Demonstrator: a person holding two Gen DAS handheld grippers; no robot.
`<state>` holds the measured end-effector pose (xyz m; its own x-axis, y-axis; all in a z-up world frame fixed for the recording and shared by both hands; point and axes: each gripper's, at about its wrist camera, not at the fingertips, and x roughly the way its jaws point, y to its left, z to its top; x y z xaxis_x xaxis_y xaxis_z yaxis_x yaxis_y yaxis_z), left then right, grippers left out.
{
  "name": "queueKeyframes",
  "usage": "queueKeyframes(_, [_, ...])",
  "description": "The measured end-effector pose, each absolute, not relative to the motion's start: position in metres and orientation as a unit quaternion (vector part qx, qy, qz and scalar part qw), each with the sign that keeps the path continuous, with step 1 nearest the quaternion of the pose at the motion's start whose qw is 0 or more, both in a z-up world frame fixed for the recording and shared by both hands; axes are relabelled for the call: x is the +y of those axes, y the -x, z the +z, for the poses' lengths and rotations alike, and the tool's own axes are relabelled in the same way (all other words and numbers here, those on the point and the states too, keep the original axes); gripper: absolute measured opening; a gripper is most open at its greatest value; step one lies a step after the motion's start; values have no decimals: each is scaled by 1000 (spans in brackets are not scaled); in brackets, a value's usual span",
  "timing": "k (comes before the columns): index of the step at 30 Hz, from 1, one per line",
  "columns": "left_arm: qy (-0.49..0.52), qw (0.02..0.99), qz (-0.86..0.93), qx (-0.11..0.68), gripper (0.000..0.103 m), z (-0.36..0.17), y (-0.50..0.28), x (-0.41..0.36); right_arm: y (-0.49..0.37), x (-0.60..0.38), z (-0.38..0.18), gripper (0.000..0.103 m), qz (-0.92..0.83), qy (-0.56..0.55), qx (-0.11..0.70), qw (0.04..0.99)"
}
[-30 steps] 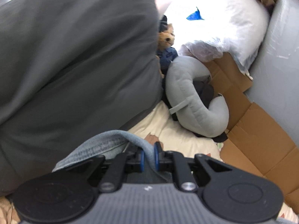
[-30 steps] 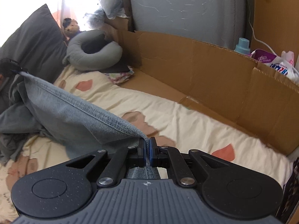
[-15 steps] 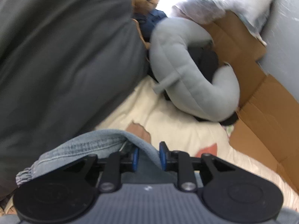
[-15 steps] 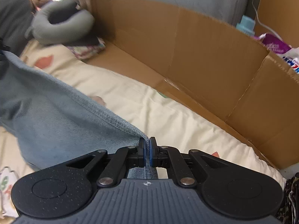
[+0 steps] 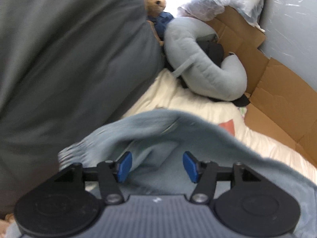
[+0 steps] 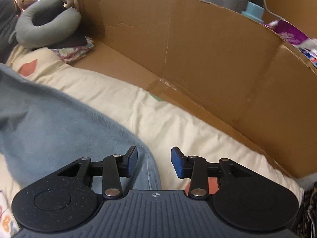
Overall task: Fold clothes
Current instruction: 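Open both grippers to release the jeans flat on the sheet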
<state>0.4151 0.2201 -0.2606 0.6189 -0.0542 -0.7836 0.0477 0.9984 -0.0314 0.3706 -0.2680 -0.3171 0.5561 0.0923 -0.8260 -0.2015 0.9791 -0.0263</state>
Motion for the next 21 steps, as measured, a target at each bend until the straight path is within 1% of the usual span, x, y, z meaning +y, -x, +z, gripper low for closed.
queueKeyframes(2, [8,900,-22,436,62,-257,-396,237,-356,-277,-314,44,85,55,468,878])
queueKeyframes(4, [13,898,-14,440,67,-255,-378,254,-340,-286,-316,44,84,48,478,873])
queueKeyframes(7, [15,893,1,450,67,-254,-355,279,-312,-305,-324,44,86,17,492,866])
queueKeyframes(11, [8,891,22,454,68,-250,-327,306,-282,-315,-338,44,80,3,507,858])
queueKeyframes(14, [15,891,34,453,72,-246,-307,323,-265,-320,-347,44,75,-8,514,855])
queueKeyframes(16, [25,893,29,449,81,-247,-293,332,-257,-324,-353,44,68,-25,517,853])
queueKeyframes(21, [23,891,25,453,82,-255,-264,346,-251,-324,-364,45,62,-77,517,850])
